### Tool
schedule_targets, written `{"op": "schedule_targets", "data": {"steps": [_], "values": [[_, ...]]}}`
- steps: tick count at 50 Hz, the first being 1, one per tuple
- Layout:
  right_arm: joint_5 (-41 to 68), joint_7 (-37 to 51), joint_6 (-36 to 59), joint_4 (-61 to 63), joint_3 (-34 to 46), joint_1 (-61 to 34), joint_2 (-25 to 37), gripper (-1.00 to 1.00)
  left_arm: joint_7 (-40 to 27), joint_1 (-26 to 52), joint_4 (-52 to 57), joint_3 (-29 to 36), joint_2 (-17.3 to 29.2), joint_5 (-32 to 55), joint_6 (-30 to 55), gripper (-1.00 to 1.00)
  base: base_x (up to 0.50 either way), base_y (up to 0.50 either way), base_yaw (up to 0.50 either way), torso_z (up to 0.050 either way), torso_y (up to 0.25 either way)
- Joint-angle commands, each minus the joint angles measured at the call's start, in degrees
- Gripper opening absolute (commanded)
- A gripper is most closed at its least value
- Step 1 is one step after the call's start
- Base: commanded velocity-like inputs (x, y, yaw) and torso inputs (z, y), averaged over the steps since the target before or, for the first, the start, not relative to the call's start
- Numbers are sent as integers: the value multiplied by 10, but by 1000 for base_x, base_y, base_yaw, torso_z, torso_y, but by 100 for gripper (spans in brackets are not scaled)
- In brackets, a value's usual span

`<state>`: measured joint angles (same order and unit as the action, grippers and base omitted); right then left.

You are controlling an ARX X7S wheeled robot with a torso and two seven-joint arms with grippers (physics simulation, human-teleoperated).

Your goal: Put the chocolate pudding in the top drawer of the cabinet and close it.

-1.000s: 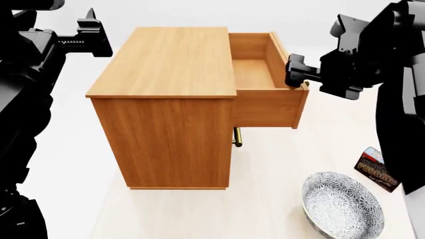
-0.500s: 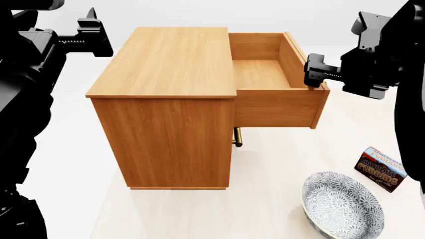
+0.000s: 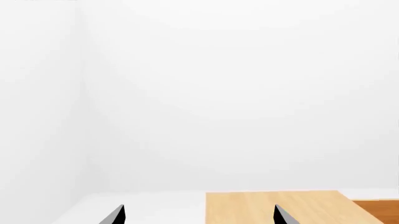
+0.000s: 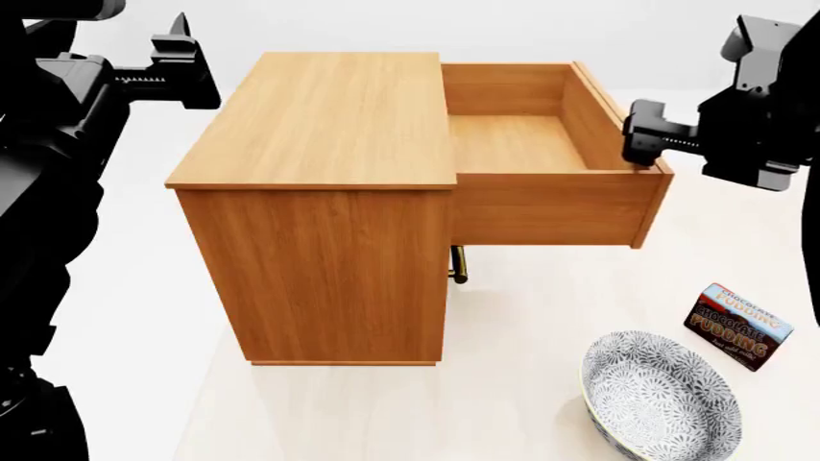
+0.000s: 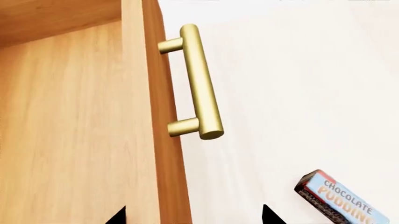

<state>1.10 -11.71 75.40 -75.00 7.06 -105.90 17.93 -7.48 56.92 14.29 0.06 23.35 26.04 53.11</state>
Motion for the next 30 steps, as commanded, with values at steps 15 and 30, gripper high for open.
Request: {"op": "schedule_targets", "data": {"steps": [15,30], "values": [[-13,6,7,0,32,-24,15,100,1,-3,-1,0,1,2,-15,100,0,0,0,0,0],[-14,1,11,0,50,-66,25,100,1,-6,-3,-1,-1,2,-32,100,0,0,0,0,0]]}}
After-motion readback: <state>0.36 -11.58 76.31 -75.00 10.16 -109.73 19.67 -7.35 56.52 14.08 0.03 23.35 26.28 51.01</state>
